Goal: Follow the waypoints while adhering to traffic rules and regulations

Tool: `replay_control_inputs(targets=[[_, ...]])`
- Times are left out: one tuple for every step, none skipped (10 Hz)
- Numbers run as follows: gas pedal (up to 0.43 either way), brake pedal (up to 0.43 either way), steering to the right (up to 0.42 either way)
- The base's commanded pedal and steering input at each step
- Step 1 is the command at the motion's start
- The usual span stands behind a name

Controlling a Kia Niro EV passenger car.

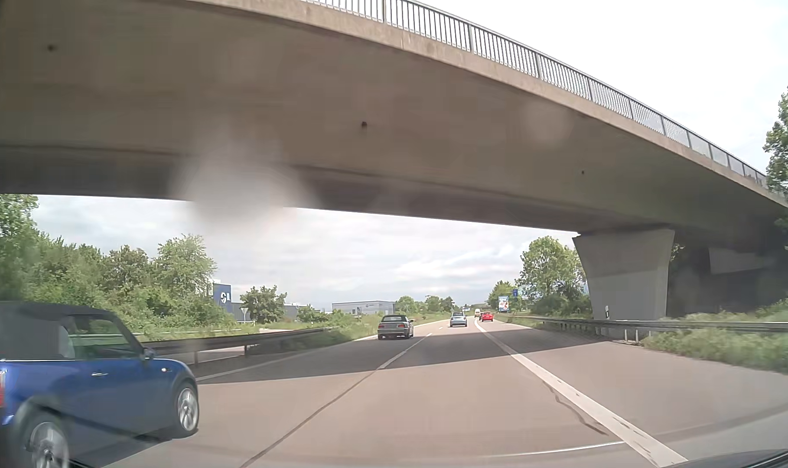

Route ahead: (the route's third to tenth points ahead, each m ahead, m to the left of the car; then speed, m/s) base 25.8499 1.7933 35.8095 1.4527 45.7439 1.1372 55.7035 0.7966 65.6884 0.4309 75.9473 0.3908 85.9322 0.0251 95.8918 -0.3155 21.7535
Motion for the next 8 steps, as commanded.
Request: replay_control_inputs(targets=[[0.177, 0.000, 0.003], [0.177, 0.000, 0.003], [0.177, 0.000, 0.003], [0.177, 0.000, 0.003], [0.177, 0.000, 0.003], [0.177, 0.000, 0.003], [0.177, 0.000, 0.003], [0.177, 0.000, 0.003]])
